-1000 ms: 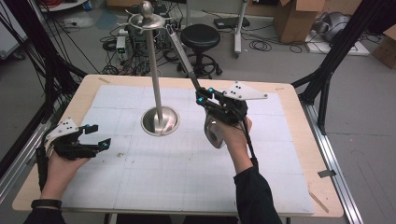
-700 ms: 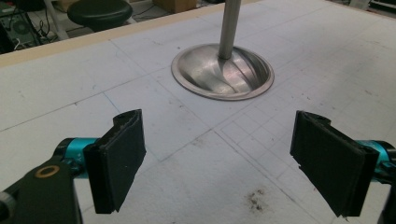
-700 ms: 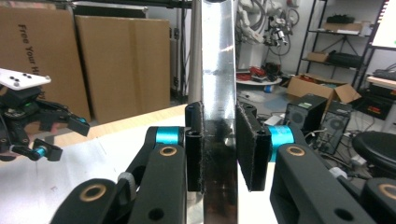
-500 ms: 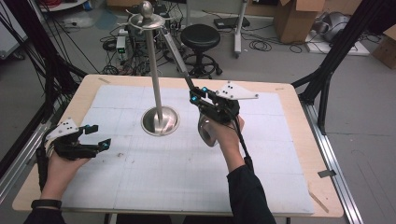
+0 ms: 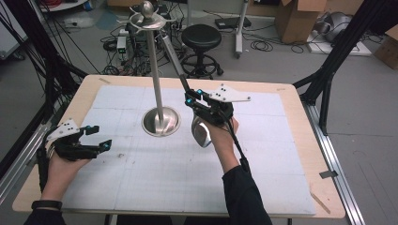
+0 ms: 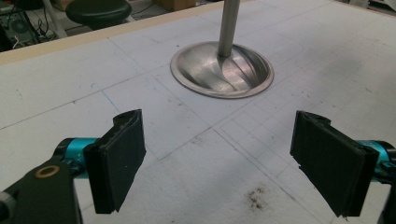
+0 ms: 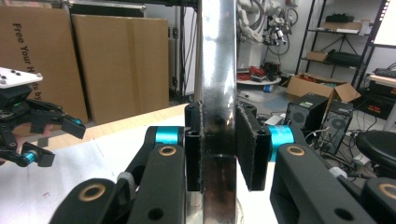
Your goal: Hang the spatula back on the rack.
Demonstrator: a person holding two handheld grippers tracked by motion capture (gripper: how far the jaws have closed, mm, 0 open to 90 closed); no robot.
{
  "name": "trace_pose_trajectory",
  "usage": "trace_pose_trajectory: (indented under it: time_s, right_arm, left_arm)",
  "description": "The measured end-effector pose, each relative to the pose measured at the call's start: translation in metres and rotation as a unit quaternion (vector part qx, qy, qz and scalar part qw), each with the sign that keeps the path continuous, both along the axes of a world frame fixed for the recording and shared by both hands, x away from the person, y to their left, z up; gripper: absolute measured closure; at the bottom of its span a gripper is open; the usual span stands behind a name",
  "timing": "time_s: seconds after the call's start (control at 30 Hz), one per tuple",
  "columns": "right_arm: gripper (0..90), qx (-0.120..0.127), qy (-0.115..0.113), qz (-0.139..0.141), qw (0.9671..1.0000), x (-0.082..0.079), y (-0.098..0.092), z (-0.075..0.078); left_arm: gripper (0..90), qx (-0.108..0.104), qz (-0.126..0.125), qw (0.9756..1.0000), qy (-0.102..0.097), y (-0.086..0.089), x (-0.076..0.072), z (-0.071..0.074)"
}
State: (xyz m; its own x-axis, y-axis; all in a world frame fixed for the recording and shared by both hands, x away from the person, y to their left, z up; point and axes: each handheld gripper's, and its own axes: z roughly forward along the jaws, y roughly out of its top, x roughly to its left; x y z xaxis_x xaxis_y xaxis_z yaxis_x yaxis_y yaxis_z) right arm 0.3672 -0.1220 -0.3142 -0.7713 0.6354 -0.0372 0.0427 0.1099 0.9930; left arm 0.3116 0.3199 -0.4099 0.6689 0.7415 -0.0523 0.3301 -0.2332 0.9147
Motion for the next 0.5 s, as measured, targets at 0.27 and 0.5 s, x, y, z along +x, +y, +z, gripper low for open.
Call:
trace_pose_trajectory:
  time_s: [0.27,0.5]
  right_arm:
    - [74.9,-0.004,0.005,-0.002,1.0,0.0027,0.0046,-0.0041]
    - [74.8,-0.013,0.01,0.001,0.9999,0.0061,0.0073,-0.006]
  left_arm:
    - [18.4,0.003,-0.002,1.0,0.003,0.0,-0.0001,-0.0012]
    - [18.4,0.005,-0.003,1.0,0.005,-0.0013,0.0001,-0.0019]
